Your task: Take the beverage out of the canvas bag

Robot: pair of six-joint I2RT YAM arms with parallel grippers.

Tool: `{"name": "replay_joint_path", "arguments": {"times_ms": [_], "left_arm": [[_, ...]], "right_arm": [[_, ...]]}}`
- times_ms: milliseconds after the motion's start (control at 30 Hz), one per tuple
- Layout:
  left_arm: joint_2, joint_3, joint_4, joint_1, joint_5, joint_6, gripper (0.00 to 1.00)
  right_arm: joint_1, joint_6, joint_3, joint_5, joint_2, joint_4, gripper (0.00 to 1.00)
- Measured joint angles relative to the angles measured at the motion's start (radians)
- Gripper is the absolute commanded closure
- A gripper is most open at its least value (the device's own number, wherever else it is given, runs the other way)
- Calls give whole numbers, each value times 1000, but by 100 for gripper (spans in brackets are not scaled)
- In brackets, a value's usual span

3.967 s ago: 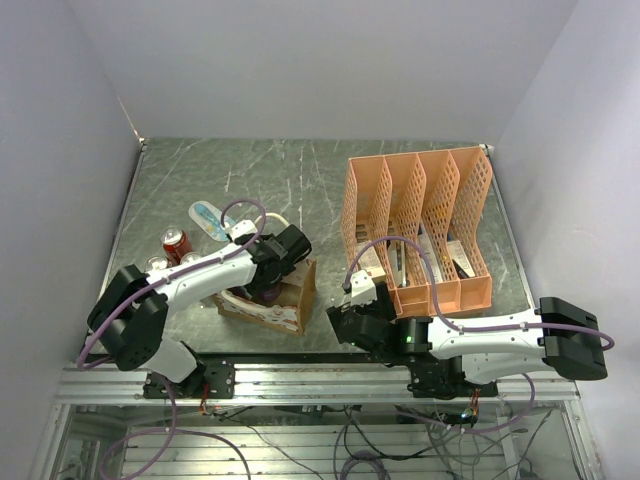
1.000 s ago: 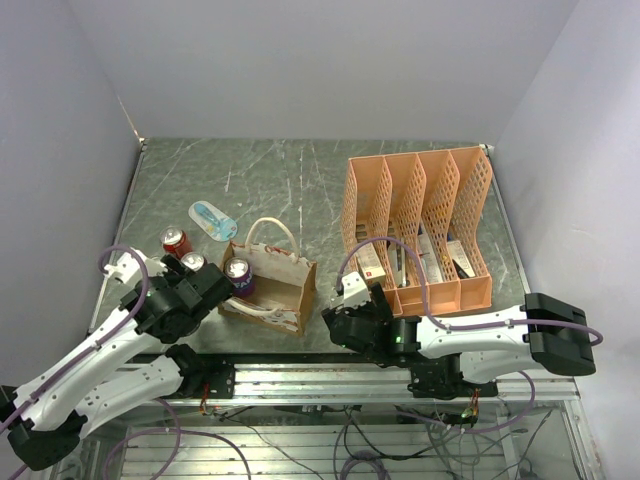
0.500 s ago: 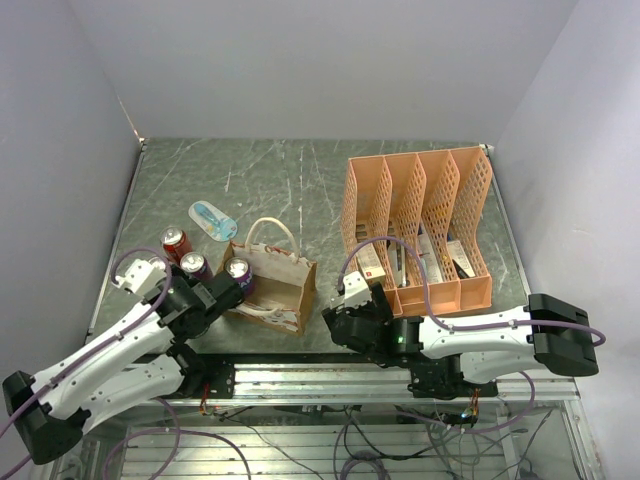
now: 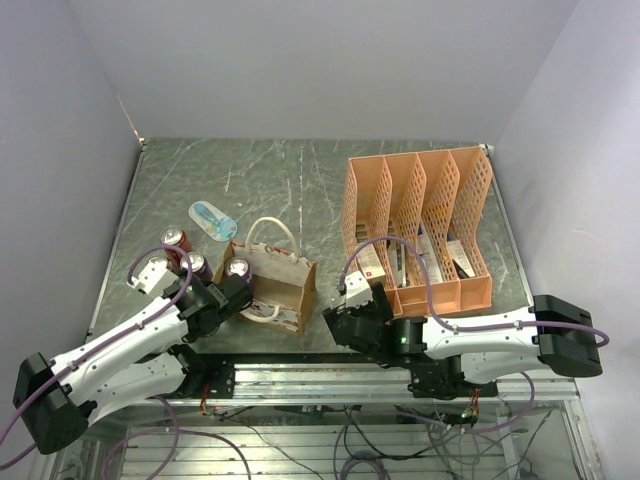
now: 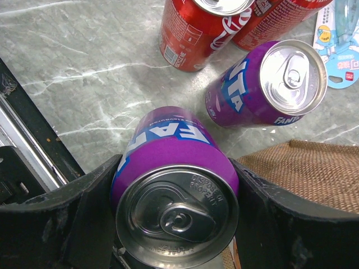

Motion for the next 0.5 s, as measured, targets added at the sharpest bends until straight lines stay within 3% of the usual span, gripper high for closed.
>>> {"name": "replay_joint_path", "arguments": {"times_ms": [500], "left_arm": [[85,-48,96,2,2,5,83]], "right_arm": [[2,6,0,4,23,-4,0]]}}
